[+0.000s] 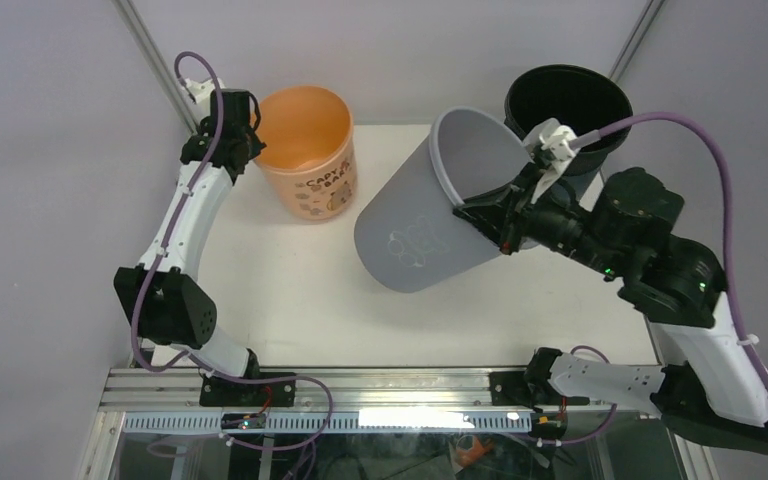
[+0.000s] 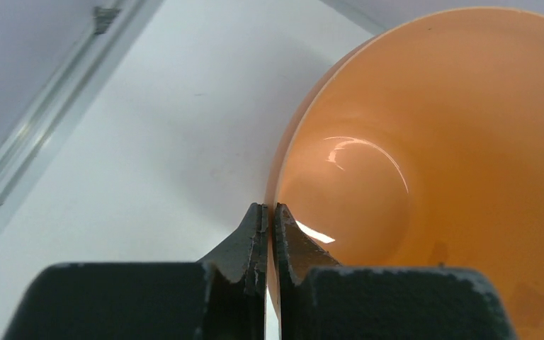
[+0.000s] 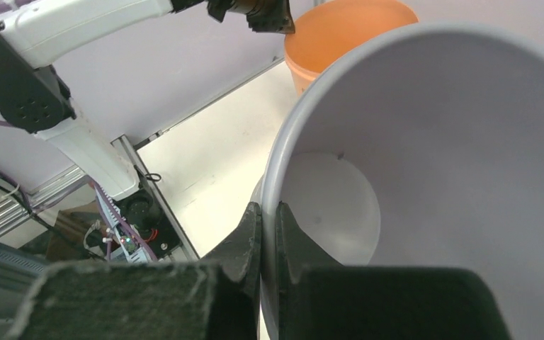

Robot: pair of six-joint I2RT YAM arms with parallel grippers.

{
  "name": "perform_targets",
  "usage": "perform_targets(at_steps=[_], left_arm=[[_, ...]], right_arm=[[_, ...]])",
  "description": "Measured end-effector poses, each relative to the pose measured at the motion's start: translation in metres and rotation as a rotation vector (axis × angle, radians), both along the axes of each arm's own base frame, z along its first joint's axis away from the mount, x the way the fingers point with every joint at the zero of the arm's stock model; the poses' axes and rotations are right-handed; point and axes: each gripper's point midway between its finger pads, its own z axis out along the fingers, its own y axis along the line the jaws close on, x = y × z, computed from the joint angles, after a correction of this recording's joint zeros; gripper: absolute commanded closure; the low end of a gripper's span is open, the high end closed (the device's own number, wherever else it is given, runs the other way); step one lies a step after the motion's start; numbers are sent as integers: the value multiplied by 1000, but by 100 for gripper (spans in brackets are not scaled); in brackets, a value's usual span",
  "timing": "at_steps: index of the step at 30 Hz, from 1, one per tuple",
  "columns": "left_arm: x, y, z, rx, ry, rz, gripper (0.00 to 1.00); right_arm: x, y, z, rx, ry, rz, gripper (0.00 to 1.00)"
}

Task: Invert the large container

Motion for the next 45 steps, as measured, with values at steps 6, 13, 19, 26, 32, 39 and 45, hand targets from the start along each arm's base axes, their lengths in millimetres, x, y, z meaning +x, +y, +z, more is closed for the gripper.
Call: perform_targets(at_steps=[6, 13, 19, 26, 32, 39, 45], left_arm=[[9, 68, -22, 15, 45, 163, 100], [4, 113, -19, 10, 37, 260, 100], [8, 121, -11, 6, 24, 274, 100], [30, 139, -4, -6, 8, 299, 64], [38, 149, -10, -41, 7, 300, 6], [36, 131, 7, -95, -28, 214, 1], [1, 110, 84, -124, -200, 136, 1]], right_arm=[[11, 35, -25, -11, 54, 56, 100], [51, 62, -50, 77, 209, 92, 100], [120, 56, -66, 306, 427, 74, 100], [136, 85, -84, 409, 548, 187, 100], [111, 115, -92, 460, 652, 295, 100], [102, 155, -132, 475, 810, 346, 100], [110, 180, -166, 464, 926, 335, 100]])
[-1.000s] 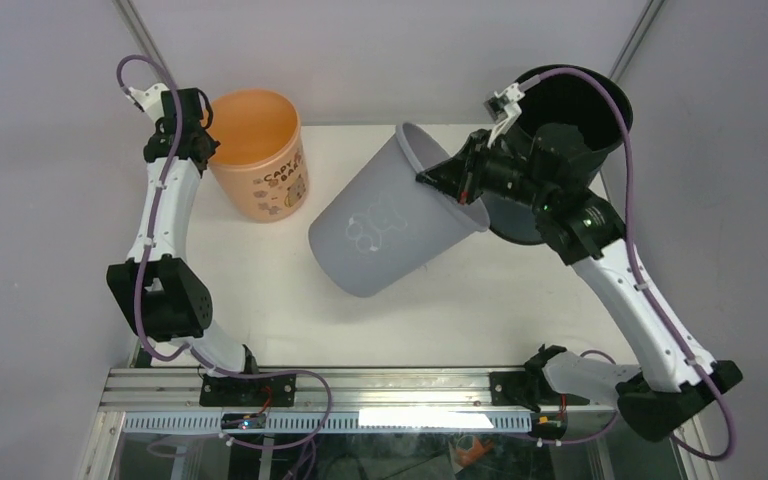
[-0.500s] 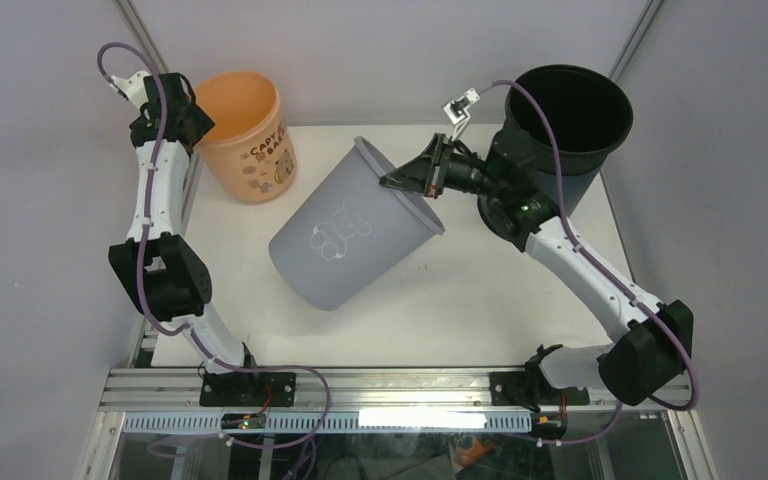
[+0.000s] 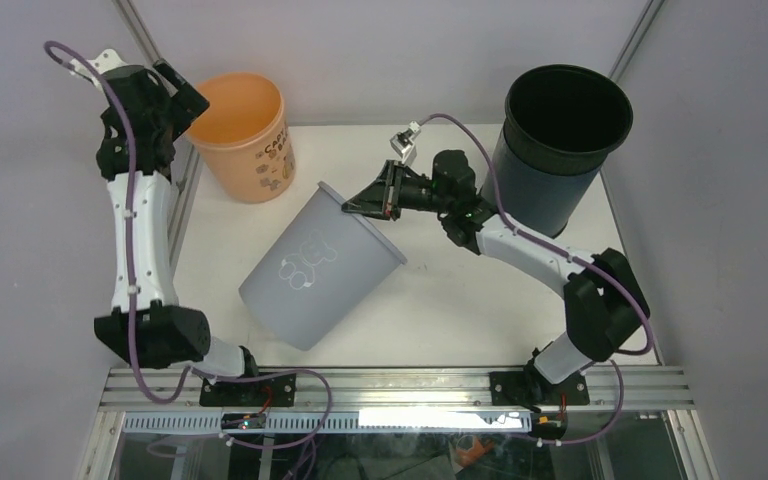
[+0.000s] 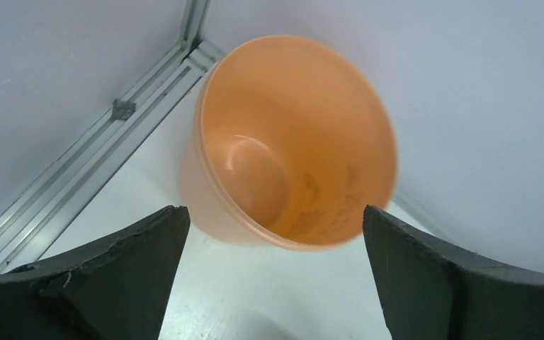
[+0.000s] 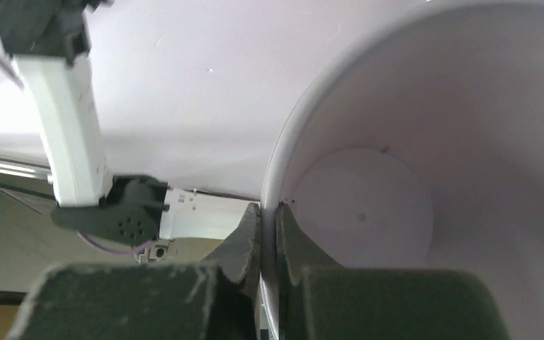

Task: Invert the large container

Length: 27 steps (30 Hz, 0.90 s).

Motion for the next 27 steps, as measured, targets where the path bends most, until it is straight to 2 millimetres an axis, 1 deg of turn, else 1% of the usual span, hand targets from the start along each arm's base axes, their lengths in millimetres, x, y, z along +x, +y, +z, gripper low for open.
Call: perform_targets(at_steps=[1, 3, 5, 7, 9, 10, 14, 15, 18, 19, 21, 24, 27], left_arm=[[-11, -4, 16, 4, -42, -9, 1], [-32, -14, 42, 6, -108, -40, 1], [-51, -23, 59, 4, -156, -73, 1], [-66, -32, 67, -1, -184, -107, 1], [-74, -40, 64, -12, -184, -142, 1], [-76, -45, 58, -21, -175, -162, 1], [-80, -59, 24, -65, -95, -233, 1], [-80, -61, 16, -73, -74, -247, 1], [-84, -66, -1, -91, -21, -271, 1], [-84, -67, -4, -94, -14, -276, 1], [-86, -70, -7, -103, -4, -290, 1], [-87, -72, -9, -108, -1, -303, 1], [-87, -75, -11, -114, 4, -317, 1]], right_arm=[[3, 2, -3, 1, 14, -1, 100], [9, 8, -7, 17, 54, 1, 100], [17, 16, -13, 42, 95, 6, 100], [25, 22, -21, 63, 133, 7, 100], [33, 26, -32, 73, 177, 3, 100], [36, 26, -36, 74, 197, -1, 100], [50, 20, -43, 76, 241, -31, 100], [54, 18, -43, 75, 241, -42, 95], [62, 12, -49, 58, 239, -68, 66], [64, 11, -52, 46, 238, -76, 58], [66, 10, -55, 18, 225, -85, 45], [64, 8, -61, -47, 191, -92, 37], [65, 6, -65, -133, 130, -103, 35]])
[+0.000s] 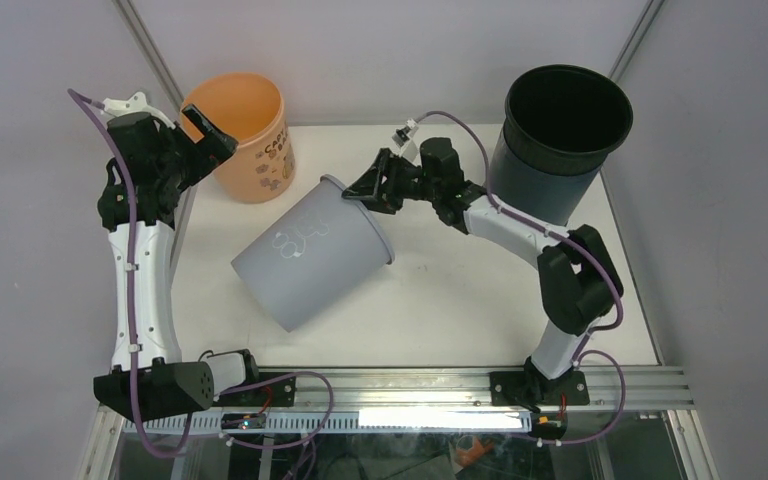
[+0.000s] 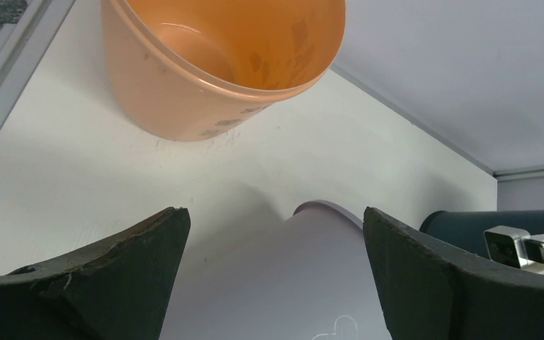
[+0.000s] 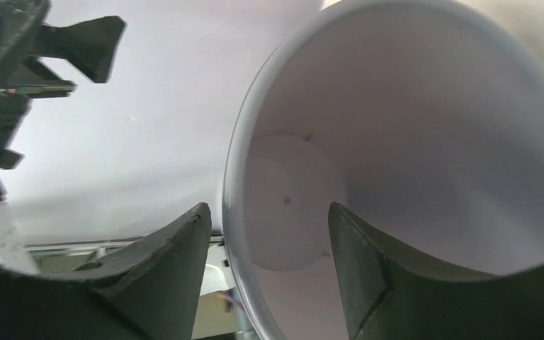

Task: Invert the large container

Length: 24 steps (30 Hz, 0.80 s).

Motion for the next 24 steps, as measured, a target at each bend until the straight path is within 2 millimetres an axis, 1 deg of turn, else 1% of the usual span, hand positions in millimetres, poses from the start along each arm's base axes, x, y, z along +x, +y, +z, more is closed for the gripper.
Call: perform_targets(at_steps=[2, 6, 10, 11, 13, 15, 20, 24], left_arm=[[0, -1, -2, -2, 5, -4, 1], [-1, -2, -6, -7, 12, -9, 1], [-1, -4, -11, -14, 23, -21, 1], [-1, -5, -13, -16, 26, -23, 1], [-1, -5, -13, -17, 27, -26, 1], [-1, -5, -13, -18, 26, -27, 1], [-1, -5, -13, -18, 26, -28, 1], [-1, -5, -13, -18, 26, -28, 1]], right_arm=[[2, -2, -2, -71, -48, -6, 36], [1, -9, -7, -203, -137, -1, 44], [-5, -12, -4, -275, -203, 50, 42], [-6, -11, -1, -279, -221, 71, 43], [-10, -8, 6, -266, -247, 116, 53], [-13, -4, 10, -247, -264, 158, 60], [-20, -1, 5, -205, -225, 228, 58], [-20, 1, -2, -190, -192, 252, 74]])
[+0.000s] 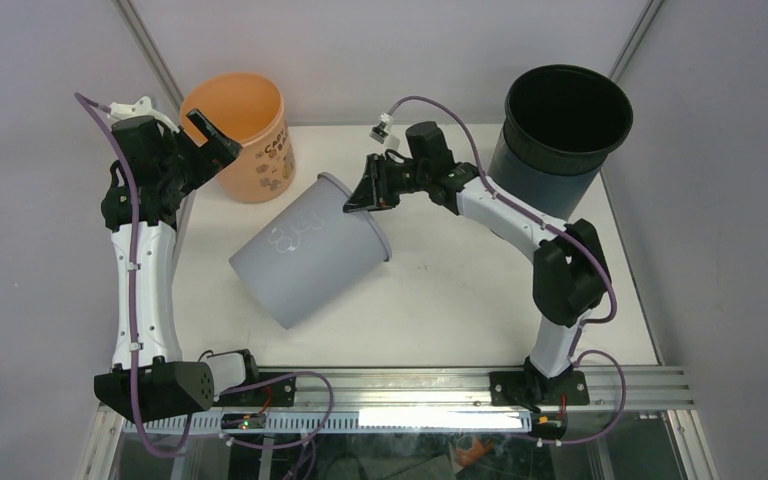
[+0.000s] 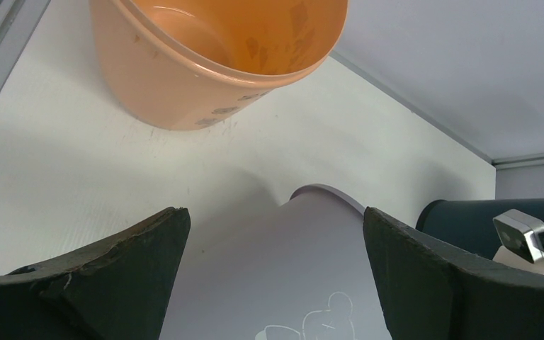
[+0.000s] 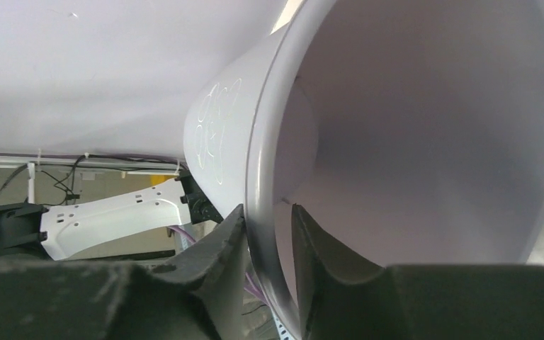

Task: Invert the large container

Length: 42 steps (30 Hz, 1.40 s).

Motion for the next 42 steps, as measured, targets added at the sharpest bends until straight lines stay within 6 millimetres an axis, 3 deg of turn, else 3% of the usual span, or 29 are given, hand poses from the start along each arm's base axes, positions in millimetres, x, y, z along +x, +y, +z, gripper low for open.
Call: perform_targets(at_steps=[7, 21, 26, 31, 36, 42], left_arm=[[1, 0, -2, 0, 1, 0, 1], [2, -1, -3, -4, 0, -4, 1], [1, -1, 2, -8, -12, -2, 1], [-3, -3, 24, -8, -67, -3, 1], [-8, -8, 51, -6, -141, -22, 1], [-8, -14, 60, -27, -168, -49, 1]], right_arm=[[-2, 5, 6, 78, 52, 21, 100], [14, 32, 16, 447, 353, 34, 100], [1, 61, 24, 519, 411, 84, 100], [-12, 86, 17, 601, 541, 121, 100], [-2, 74, 10, 676, 626, 72, 100], [20, 49, -11, 707, 691, -38, 100]])
